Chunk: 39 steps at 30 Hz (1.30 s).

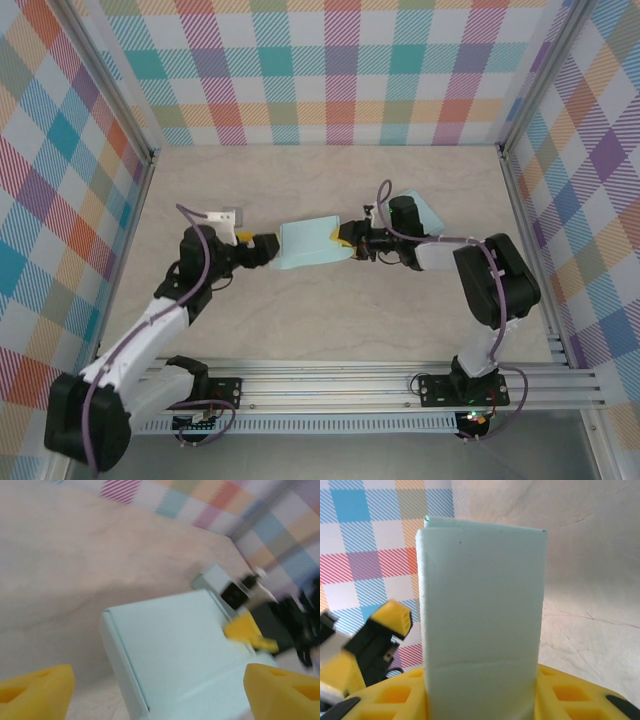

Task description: Fold the paper box

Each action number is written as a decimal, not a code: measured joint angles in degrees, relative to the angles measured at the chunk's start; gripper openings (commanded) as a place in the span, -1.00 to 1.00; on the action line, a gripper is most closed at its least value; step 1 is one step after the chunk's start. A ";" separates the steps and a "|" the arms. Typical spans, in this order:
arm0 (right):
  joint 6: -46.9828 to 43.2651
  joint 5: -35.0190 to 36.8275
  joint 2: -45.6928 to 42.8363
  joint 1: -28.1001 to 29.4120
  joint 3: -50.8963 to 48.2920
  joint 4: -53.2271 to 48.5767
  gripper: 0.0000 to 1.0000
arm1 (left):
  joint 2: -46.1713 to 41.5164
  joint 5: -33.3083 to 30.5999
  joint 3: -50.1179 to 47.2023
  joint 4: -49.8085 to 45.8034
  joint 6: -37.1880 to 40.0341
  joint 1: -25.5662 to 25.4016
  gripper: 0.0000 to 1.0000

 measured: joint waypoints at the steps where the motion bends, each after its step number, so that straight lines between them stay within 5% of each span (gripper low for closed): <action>1: 0.20 -0.50 -0.63 -0.72 0.04 -1.79 -0.27 | -3.28 0.00 -2.47 2.01 3.98 -2.75 0.89; 8: 0.79 -3.91 -4.42 -2.80 1.20 -16.31 -0.22 | -13.88 -3.50 -7.13 4.11 29.31 -15.96 1.00; 18: 0.50 -7.78 -9.33 -2.80 2.71 -31.01 -0.20 | 0.15 -17.81 -4.68 -0.39 53.11 -27.96 1.00; 28: -0.81 -8.92 -9.51 -2.80 2.73 -37.66 -0.19 | 11.41 -27.54 1.57 -1.46 62.93 -29.73 0.69; 39: -2.03 -9.33 -10.10 -3.06 2.75 -38.77 -0.03 | 14.34 -29.77 4.87 -7.54 65.64 -30.84 -0.06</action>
